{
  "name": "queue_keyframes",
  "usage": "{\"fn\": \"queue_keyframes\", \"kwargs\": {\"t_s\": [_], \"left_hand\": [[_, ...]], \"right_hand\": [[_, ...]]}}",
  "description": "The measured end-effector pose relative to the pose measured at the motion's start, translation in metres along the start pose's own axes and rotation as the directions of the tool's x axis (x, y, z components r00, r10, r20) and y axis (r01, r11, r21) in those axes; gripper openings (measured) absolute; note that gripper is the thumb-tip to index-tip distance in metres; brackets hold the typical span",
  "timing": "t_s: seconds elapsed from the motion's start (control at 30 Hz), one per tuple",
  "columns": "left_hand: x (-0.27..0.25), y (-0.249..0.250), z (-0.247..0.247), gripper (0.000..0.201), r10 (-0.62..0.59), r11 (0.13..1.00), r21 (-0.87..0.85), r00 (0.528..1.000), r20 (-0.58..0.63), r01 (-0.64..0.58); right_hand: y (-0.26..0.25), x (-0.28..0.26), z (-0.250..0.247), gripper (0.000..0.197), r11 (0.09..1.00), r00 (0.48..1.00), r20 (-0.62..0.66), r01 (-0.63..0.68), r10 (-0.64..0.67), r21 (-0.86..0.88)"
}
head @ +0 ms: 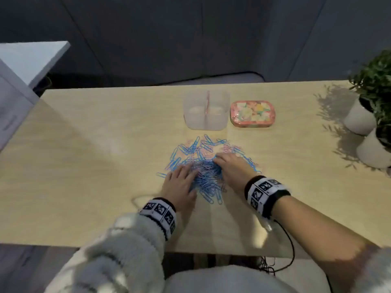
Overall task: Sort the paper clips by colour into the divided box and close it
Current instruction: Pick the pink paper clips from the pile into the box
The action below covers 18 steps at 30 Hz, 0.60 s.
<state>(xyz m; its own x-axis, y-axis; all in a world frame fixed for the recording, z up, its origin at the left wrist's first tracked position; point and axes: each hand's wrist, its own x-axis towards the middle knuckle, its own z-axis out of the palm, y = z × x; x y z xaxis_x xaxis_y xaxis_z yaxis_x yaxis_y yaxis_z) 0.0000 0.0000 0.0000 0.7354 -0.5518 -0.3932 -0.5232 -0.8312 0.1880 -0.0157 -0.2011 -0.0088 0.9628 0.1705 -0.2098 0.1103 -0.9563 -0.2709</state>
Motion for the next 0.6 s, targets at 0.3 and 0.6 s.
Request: {"fn": "queue_keyframes", "kwargs": {"t_s": [0.3, 0.6], "left_hand": [[0.004, 0.015, 0.008, 0.049, 0.069, 0.992, 0.115, 0.979, -0.194, -0.047], [0.045, 0.033, -0.002, 0.060, 0.149, 0.976, 0.154, 0.988, 0.048, -0.155]], "right_hand": [[0.002, -0.019, 0.008, 0.038, 0.997, 0.990, -0.118, 0.080, -0.079, 0.004], [0.058, -0.021, -0.005, 0.046, 0.995, 0.993, -0.053, -0.103, 0.104, 0.012]]}}
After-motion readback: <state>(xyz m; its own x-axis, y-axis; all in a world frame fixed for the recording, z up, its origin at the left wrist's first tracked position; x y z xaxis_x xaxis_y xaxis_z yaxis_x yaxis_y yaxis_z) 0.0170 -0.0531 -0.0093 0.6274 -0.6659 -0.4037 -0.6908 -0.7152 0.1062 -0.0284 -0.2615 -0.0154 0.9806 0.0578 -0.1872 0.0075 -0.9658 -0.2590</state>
